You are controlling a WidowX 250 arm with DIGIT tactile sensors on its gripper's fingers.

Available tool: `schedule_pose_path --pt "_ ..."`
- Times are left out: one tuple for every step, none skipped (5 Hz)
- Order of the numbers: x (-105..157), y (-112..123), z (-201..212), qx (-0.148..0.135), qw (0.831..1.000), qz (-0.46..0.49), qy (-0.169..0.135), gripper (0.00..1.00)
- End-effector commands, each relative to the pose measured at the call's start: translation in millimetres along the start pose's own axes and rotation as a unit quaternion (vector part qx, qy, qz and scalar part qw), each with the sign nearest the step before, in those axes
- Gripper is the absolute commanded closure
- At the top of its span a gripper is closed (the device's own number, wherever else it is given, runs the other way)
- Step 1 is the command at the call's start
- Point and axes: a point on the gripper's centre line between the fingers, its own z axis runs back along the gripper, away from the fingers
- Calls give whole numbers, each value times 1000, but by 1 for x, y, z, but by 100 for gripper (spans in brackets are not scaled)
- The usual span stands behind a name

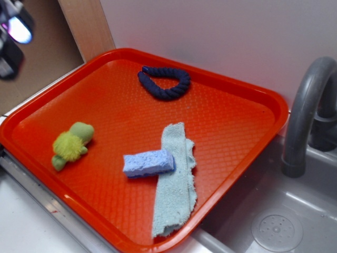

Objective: Grab the blue sponge.

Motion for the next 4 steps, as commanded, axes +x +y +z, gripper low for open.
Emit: schedule_pose_path --pt "16 -36 -42 -39 998 -39 16 0" --pt "35 -42 -76 -37 997 -41 55 0" --pt "48 -51 -102 -50 993 -65 83 0" --pt "52 -58 -122 -41 989 -78 118 0"
